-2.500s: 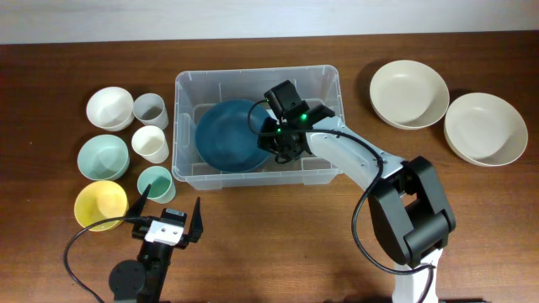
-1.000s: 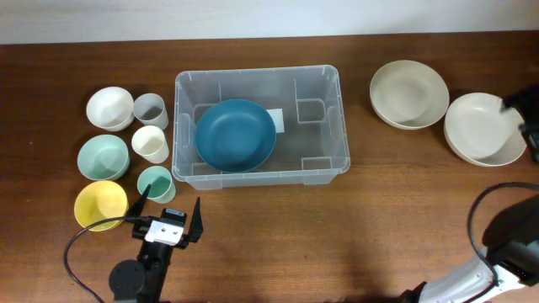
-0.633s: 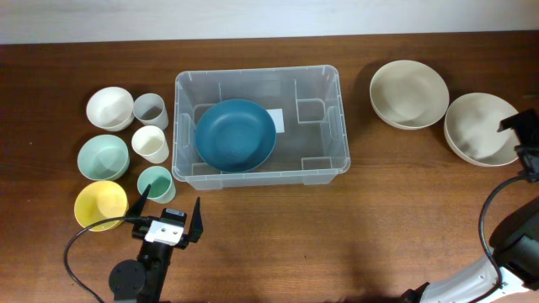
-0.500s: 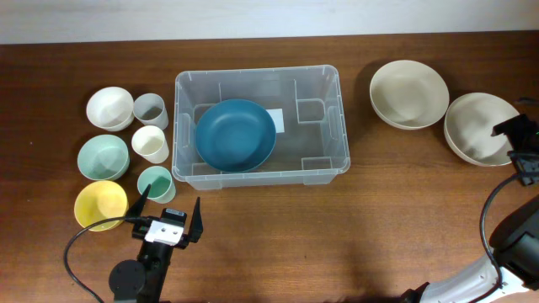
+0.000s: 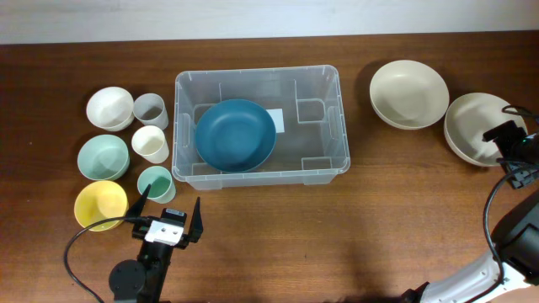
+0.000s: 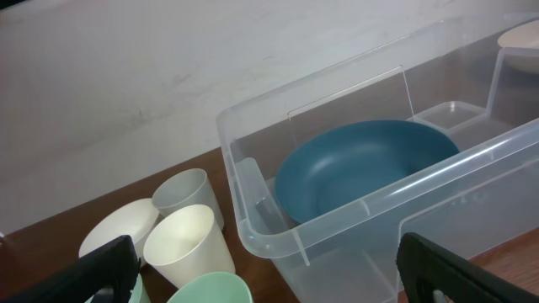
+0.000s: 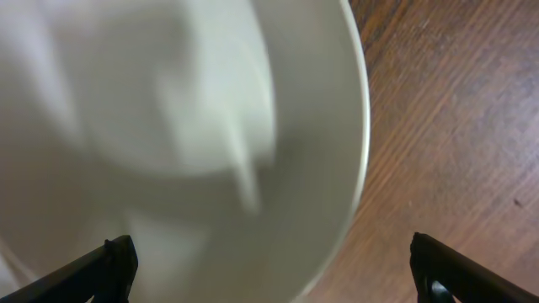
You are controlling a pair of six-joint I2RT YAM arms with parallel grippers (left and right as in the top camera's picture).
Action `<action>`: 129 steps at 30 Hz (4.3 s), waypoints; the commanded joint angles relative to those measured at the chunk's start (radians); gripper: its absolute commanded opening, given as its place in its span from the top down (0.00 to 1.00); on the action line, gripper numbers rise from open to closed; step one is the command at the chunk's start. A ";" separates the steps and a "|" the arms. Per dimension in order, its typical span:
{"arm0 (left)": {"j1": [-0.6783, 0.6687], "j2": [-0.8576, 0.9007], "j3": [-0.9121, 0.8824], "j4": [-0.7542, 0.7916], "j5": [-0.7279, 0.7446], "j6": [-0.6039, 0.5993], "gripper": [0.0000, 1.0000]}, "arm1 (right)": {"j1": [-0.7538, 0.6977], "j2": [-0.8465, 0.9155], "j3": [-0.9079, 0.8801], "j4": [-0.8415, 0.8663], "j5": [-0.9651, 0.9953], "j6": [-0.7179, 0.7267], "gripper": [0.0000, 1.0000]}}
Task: Pack container
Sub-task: 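Grasp the rim of the right cream plate with the right gripper, then lift the cream plate and lower it onto the blue plate in container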
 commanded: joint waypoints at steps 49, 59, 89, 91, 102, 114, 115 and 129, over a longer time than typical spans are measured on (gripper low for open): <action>0.006 -0.006 -0.002 -0.005 0.011 -0.003 0.00 | -0.008 0.144 -0.009 0.074 0.033 -0.008 0.25; 0.006 -0.006 -0.002 -0.005 0.011 -0.003 0.00 | -0.017 0.144 -0.007 0.083 0.033 0.003 0.52; 0.006 -0.006 -0.002 -0.005 0.011 -0.003 0.00 | -0.241 0.010 0.237 -0.136 -0.396 0.038 0.96; 0.006 -0.006 -0.002 -0.005 0.011 -0.003 0.00 | -0.230 -0.027 0.271 -0.175 -0.473 0.026 0.96; 0.006 -0.006 -0.002 -0.005 0.011 -0.003 0.00 | 0.097 -0.296 0.290 -0.319 -0.627 -0.090 0.96; 0.006 -0.006 -0.002 -0.005 0.011 -0.003 0.00 | 0.833 -0.273 0.290 -0.212 -0.211 0.021 0.96; 0.006 -0.006 -0.002 -0.005 0.011 -0.003 0.00 | 0.883 -0.260 0.290 -0.205 -0.168 0.044 0.96; 0.006 -0.006 -0.002 -0.005 0.011 -0.003 0.00 | 1.139 -0.034 0.290 -0.092 -0.154 0.149 0.96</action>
